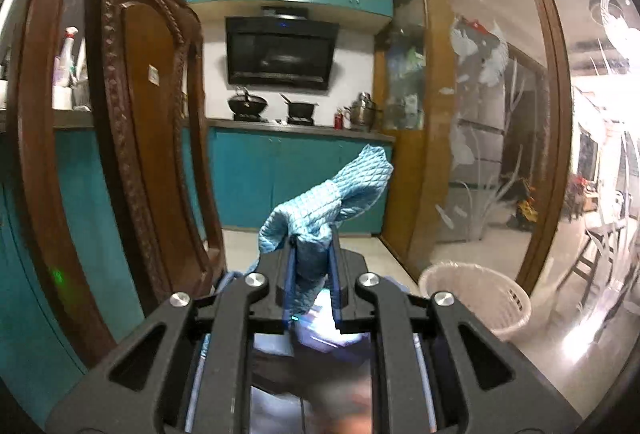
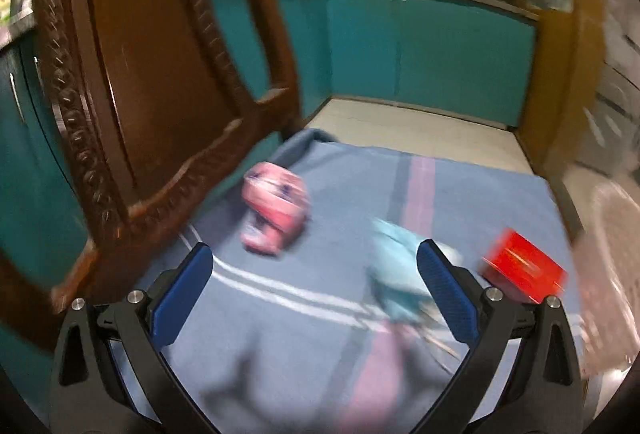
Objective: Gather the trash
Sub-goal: 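Grasp the blue cloth with the left tool while right grasps the pink bag, then carry the pink bag with the right tool into the wastebasket and release, then carry the blue cloth with the left tool to the wastebasket and release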
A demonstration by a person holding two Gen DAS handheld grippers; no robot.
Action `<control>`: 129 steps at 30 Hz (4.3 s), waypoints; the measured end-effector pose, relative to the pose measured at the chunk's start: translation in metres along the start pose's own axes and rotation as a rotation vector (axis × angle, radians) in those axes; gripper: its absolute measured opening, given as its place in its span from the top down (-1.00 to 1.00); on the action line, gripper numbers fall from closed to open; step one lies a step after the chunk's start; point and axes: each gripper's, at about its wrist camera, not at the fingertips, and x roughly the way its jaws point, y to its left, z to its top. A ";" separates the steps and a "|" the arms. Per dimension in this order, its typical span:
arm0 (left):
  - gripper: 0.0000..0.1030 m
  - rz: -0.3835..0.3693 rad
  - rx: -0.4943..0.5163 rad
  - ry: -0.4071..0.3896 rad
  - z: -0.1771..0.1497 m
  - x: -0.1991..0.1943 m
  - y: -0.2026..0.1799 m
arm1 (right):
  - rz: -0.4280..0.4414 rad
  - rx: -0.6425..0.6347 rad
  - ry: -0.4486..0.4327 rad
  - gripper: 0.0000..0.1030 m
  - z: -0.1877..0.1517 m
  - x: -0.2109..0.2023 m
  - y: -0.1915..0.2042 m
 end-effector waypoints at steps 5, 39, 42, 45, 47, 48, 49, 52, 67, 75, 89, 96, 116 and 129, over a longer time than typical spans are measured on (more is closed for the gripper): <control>0.71 -0.006 0.016 0.062 -0.009 0.032 0.009 | -0.065 0.009 0.064 -0.75 0.028 0.064 0.027; 0.70 0.042 -0.022 0.397 -0.054 0.106 0.026 | -0.097 0.255 -0.107 0.48 -0.066 -0.149 -0.143; 0.69 0.044 -0.017 0.398 -0.053 0.107 0.025 | -0.088 0.262 -0.106 0.48 -0.070 -0.158 -0.146; 0.69 0.043 -0.013 0.398 -0.050 0.103 0.029 | -0.087 0.261 -0.112 0.47 -0.069 -0.159 -0.145; 0.69 0.040 -0.008 0.401 -0.051 0.103 0.027 | -0.085 0.263 -0.104 0.47 -0.069 -0.157 -0.146; 0.69 0.040 -0.006 0.401 -0.051 0.103 0.027 | -0.084 0.266 -0.097 0.46 -0.069 -0.156 -0.147; 0.69 0.038 -0.002 0.400 -0.051 0.102 0.026 | -0.085 0.266 -0.091 0.46 -0.069 -0.155 -0.147; 0.69 0.028 -0.006 0.399 -0.051 0.101 0.025 | -0.089 0.259 -0.092 0.46 -0.068 -0.155 -0.143; 0.68 0.034 0.006 0.439 -0.057 0.105 0.026 | -0.117 0.227 -0.072 0.45 -0.068 -0.150 -0.136; 0.68 0.034 0.005 0.468 -0.062 0.111 0.026 | -0.121 0.219 -0.050 0.45 -0.068 -0.144 -0.135; 0.68 0.039 0.010 0.472 -0.062 0.111 0.026 | -0.142 0.228 -0.084 0.45 -0.065 -0.150 -0.141; 0.68 0.026 0.017 0.481 -0.066 0.112 0.024 | -0.344 0.462 -0.251 -0.28 -0.051 -0.177 -0.250; 0.65 -0.287 0.158 0.513 -0.052 0.174 -0.169 | -0.412 0.971 -0.625 -0.93 -0.120 -0.278 -0.322; -0.74 -0.018 0.156 0.499 -0.075 0.197 -0.163 | -0.290 0.855 -0.501 -0.93 -0.101 -0.255 -0.311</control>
